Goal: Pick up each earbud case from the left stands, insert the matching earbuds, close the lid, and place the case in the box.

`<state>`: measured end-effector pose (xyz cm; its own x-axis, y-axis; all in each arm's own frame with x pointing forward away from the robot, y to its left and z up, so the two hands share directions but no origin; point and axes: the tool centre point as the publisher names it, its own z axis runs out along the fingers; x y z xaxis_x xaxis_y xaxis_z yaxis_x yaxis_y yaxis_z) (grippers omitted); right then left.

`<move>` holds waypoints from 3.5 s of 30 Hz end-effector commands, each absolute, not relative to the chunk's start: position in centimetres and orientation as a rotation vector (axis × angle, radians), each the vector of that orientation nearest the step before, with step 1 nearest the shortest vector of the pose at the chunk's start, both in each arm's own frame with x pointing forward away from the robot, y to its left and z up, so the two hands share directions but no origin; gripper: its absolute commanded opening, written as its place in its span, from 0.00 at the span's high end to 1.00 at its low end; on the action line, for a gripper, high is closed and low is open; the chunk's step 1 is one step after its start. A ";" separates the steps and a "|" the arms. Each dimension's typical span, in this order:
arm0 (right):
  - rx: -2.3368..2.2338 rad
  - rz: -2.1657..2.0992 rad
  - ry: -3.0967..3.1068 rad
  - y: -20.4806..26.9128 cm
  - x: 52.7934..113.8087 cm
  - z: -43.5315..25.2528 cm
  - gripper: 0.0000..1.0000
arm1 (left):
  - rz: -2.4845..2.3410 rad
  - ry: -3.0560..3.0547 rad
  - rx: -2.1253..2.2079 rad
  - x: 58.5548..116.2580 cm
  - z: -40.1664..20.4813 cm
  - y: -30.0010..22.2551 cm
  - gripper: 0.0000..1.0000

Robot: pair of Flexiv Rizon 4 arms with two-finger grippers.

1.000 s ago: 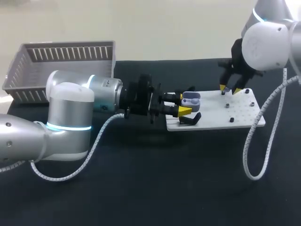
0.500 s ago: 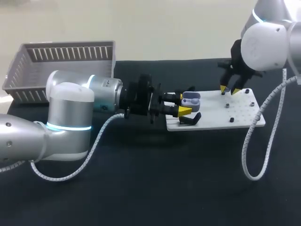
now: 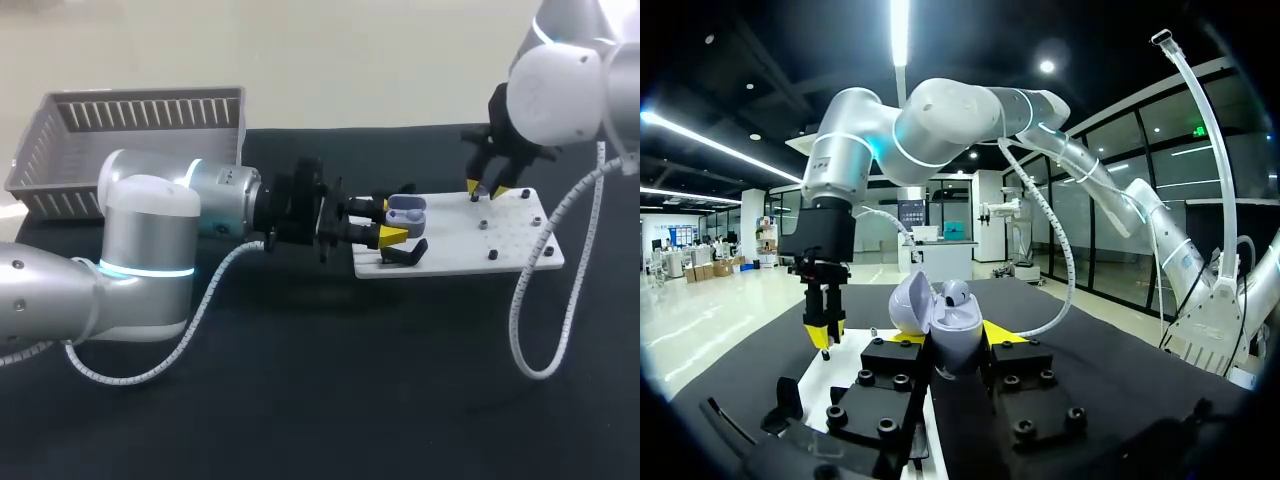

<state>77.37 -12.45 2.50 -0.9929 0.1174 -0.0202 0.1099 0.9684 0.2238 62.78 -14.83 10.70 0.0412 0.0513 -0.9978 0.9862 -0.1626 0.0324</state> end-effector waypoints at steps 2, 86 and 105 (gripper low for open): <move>0.182 0.332 3.088 -12.4 77.3 2.4 0.75 | -1.270 1.140 1.383 62.7 10.6 -14.8 1.00; -0.565 0.090 3.047 2.1 60.3 18.7 1.00 | -1.270 1.140 1.383 62.7 10.6 -14.8 1.00; -0.554 0.001 3.054 2.1 60.9 17.1 1.00 | -1.270 1.140 1.383 62.7 10.6 -14.8 1.00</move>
